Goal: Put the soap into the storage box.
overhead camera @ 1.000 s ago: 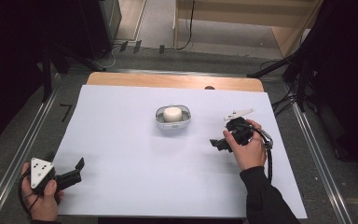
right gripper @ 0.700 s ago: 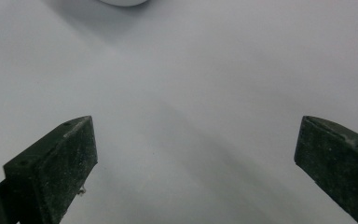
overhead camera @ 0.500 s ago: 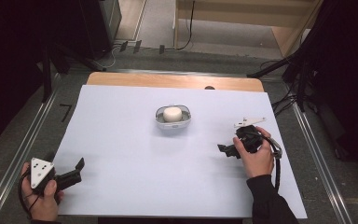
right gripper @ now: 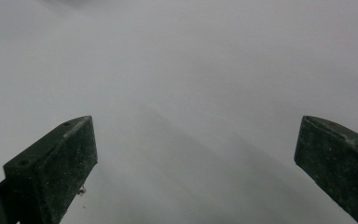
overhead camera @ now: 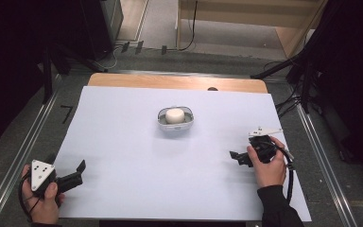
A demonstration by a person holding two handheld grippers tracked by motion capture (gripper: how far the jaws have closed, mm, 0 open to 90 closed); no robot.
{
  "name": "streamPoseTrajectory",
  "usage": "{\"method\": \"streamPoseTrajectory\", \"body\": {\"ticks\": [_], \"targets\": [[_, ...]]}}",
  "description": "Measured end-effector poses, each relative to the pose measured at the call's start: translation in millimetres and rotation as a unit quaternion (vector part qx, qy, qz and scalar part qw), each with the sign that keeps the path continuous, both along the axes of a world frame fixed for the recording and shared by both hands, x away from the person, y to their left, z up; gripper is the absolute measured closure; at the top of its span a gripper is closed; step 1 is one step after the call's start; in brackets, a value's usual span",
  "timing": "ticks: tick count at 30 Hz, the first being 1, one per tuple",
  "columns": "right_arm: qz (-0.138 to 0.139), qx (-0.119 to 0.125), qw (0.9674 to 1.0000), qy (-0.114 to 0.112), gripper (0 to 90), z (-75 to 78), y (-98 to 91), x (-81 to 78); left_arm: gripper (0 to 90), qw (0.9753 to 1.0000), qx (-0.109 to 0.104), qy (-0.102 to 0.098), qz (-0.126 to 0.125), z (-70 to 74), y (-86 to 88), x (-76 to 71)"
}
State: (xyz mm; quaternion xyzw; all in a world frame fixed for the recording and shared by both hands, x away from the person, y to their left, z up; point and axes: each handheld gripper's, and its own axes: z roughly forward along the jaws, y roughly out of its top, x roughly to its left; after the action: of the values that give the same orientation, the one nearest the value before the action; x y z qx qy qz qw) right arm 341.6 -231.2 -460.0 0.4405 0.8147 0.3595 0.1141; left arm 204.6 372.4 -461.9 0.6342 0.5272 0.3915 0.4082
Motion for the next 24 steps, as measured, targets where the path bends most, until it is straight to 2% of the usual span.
{"method": "streamPoseTrajectory", "body": {"ticks": [9, 18, 24], "targets": [[-0.01, 0.005, 0.9999, -0.002, 0.0, -5.6, -14.9, -9.7, 0.2, 1.0, -0.003, -0.001, 0.001, 0.0, -0.1, -0.1], [-0.025, 0.005, 0.9995, -0.019, 0.0, -12.4, -23.7, -20.6, 0.2, 1.0, 0.001, 0.0, 0.0, 0.1, 0.1, -0.4], [-0.036, 0.017, 0.999, -0.019, 0.0, -16.1, -34.8, -25.8, 0.2, 1.0, 0.001, 0.001, 0.0, 0.1, 0.2, -0.4]]}}
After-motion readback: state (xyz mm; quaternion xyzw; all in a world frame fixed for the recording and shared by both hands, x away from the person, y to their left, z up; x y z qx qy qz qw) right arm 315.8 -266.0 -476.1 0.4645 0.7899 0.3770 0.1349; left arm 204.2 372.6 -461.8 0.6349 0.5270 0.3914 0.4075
